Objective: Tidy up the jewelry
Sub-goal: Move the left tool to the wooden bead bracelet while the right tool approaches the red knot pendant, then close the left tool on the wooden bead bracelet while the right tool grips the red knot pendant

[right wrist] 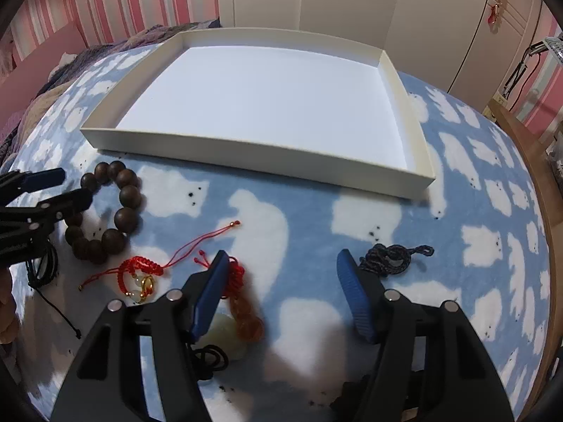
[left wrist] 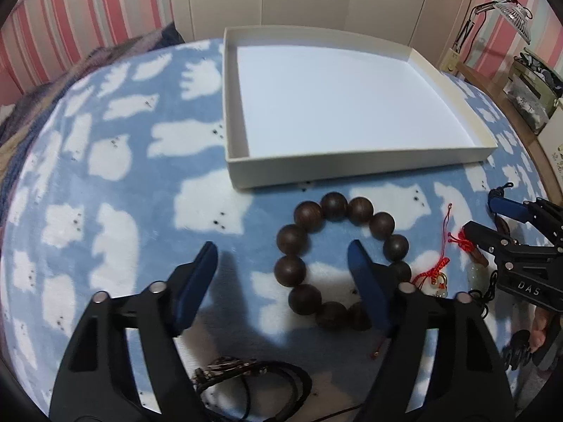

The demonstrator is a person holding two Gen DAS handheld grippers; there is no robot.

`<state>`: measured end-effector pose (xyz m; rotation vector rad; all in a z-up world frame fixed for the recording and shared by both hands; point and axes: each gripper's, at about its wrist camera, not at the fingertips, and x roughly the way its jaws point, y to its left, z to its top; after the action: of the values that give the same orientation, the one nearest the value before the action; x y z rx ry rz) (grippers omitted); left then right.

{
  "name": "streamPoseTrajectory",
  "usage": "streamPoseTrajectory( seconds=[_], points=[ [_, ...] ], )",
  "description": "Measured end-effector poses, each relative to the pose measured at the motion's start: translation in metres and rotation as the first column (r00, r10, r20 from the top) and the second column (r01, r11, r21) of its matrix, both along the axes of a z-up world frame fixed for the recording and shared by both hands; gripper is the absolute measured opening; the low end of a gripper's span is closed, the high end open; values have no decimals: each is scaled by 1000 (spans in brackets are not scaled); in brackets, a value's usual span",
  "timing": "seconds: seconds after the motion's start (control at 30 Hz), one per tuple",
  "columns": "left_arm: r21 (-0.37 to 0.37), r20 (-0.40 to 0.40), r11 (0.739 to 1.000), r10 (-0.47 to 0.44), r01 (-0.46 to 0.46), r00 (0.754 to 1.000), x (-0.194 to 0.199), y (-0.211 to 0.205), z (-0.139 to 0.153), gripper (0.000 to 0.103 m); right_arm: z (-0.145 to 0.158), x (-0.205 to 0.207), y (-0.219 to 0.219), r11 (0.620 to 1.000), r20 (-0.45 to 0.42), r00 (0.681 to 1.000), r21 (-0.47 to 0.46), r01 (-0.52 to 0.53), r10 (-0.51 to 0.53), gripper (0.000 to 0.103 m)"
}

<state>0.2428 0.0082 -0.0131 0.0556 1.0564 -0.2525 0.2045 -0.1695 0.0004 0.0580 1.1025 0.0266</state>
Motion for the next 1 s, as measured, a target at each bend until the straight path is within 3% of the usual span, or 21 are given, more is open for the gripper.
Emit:
streamPoseTrajectory(
  seconds=[0.27,0.5,0.67,0.73,0.8,0.87,0.93,1.0],
  points=[
    [20,-19,1000,-5,6,1000,5,-8,-12,72,8,-1,-2,1000,15,1000,31,-2,1,60],
    [44,-11,999,6,-6,1000,9,-16,-13,60,-1,-3,14,997,-26,998,44,-56,57,59],
    [53,-6,999,12,-12,1000,9,-18,-12,51,-7,-1,11,998,-51,997,48,-47,49,42],
    [73,2,997,15,-15,1000,9,-17,-12,42,-7,-1,10,997,-51,997,59,-46,49,38],
    [72,3,997,13,-13,1000,9,-18,-11,40,-7,-1,11,997,-50,997,63,-48,51,33],
    [73,6,997,9,-9,1000,9,-19,-11,33,-7,0,11,996,-47,997,68,-53,56,22],
    [64,5,998,-4,3,1000,8,-18,-10,17,-6,0,10,995,-43,998,80,-52,56,15],
    [71,6,997,-5,5,1000,9,-24,-9,17,-6,1,10,995,-42,998,81,-53,56,11]
  ],
)
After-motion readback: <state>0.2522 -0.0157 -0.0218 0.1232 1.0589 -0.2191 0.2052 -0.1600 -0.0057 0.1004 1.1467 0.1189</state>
